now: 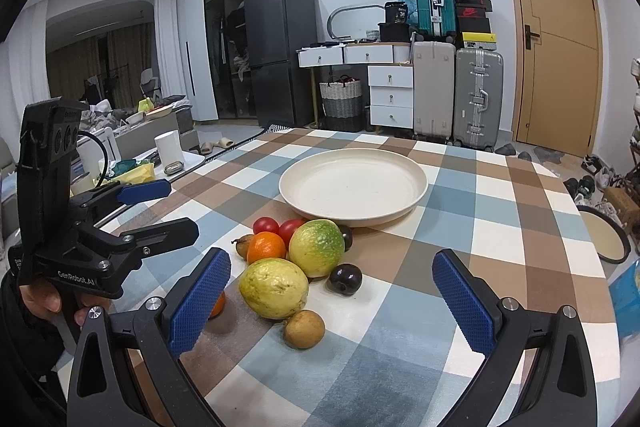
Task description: Organize fruits
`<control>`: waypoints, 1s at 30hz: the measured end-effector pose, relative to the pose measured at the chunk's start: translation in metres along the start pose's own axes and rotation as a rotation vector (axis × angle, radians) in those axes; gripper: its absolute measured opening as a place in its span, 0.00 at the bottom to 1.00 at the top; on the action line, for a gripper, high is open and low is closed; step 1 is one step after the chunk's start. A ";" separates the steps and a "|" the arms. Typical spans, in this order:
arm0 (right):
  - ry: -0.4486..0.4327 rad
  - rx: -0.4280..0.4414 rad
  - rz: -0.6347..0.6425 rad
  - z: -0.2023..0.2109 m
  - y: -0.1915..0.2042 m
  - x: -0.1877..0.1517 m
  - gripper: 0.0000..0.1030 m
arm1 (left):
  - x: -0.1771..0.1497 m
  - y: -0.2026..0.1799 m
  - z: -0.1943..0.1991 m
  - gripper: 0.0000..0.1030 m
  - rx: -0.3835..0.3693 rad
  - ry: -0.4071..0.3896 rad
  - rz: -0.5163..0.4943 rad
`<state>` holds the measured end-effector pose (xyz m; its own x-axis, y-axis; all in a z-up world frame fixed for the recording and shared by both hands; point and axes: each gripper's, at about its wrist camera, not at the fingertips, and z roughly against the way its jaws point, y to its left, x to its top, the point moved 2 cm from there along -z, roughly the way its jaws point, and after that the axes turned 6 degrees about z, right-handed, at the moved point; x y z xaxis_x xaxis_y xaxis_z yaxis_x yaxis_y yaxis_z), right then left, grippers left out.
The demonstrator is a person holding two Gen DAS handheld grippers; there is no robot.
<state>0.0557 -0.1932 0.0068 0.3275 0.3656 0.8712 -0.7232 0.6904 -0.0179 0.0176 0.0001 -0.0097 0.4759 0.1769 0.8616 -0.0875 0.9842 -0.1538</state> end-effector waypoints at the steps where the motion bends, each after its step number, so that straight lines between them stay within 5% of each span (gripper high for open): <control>1: 0.000 -0.003 0.000 -0.001 0.000 0.000 1.00 | 0.000 0.000 0.000 1.00 -0.001 0.000 0.000; 18: 0.058 -0.020 -0.049 -0.009 -0.011 -0.001 1.00 | 0.000 0.000 0.001 1.00 -0.009 -0.001 0.007; 30: 0.229 -0.024 -0.038 -0.027 -0.013 -0.009 1.00 | -0.010 0.008 -0.012 1.00 -0.027 0.129 -0.027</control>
<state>0.0785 -0.1882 -0.0142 0.4859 0.4691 0.7374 -0.6936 0.7204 -0.0013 0.0232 0.0062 -0.0251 0.5861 0.1473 0.7968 -0.0504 0.9881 -0.1456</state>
